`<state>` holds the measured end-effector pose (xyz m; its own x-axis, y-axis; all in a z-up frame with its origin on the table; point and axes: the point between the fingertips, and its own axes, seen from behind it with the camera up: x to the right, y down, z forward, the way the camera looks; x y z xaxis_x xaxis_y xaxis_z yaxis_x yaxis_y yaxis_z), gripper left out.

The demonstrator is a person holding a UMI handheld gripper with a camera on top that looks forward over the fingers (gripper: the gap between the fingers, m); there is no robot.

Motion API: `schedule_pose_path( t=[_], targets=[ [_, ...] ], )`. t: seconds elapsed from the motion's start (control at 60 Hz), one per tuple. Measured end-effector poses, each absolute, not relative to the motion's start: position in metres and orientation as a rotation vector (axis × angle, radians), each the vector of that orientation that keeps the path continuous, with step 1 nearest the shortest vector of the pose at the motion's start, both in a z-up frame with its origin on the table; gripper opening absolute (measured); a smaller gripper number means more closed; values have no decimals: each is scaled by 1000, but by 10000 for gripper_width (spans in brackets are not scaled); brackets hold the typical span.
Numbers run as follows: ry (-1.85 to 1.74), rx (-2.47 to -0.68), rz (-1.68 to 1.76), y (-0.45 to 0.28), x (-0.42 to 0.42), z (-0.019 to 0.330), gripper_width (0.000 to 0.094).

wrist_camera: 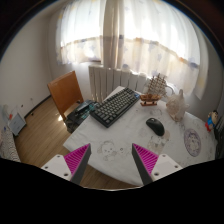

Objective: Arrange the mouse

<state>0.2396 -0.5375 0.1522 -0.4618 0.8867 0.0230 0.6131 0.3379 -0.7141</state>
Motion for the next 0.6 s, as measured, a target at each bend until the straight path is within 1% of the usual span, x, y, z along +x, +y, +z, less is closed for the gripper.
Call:
schedule_pose_path(
  t=[0.417,0.6],
  targets=[
    [-1943,-1549,789,-429,169,117,854],
    [-1853,-1549,821,-403,137,95,855]
  ],
)
